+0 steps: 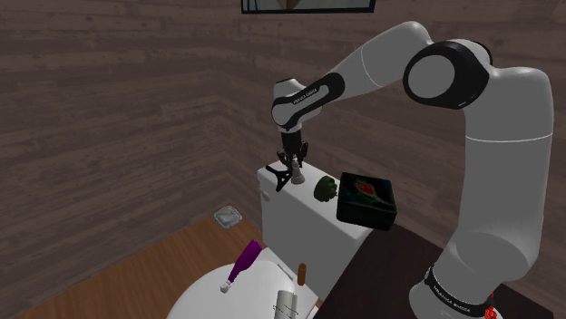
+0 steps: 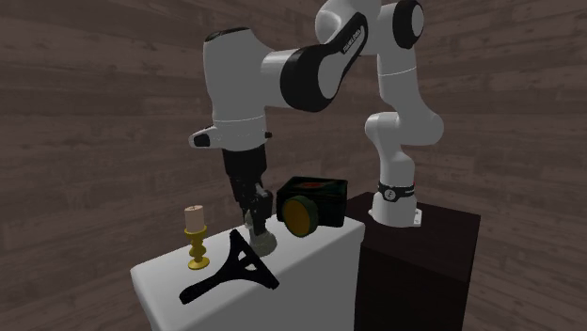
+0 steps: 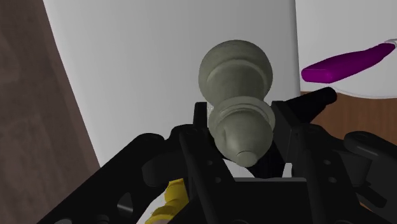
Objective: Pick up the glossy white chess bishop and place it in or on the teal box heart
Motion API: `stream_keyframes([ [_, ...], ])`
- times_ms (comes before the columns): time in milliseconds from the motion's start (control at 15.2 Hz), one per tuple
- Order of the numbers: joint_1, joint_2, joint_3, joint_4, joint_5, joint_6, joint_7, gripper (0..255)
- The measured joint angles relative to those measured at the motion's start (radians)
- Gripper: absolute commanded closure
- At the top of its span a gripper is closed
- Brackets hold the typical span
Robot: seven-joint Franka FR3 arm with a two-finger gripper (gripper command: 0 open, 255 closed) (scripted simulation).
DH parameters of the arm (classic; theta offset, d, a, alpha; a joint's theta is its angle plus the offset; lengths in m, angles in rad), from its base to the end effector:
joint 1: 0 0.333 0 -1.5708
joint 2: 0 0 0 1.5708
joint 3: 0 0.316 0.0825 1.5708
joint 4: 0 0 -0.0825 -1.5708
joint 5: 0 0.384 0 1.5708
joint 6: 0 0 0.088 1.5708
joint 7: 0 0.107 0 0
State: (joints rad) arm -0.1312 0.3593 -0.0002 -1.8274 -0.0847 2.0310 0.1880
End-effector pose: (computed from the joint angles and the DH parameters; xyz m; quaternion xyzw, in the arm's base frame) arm 0.6139 -0.0860 0.3261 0.9869 -0.1370 -0.0766 0.0386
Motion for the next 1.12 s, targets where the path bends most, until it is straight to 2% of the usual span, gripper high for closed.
stream_keyframes([
  [1122,0.001,-0.088,0.002,0.114,0.006,-0.201,-0.014,255],
])
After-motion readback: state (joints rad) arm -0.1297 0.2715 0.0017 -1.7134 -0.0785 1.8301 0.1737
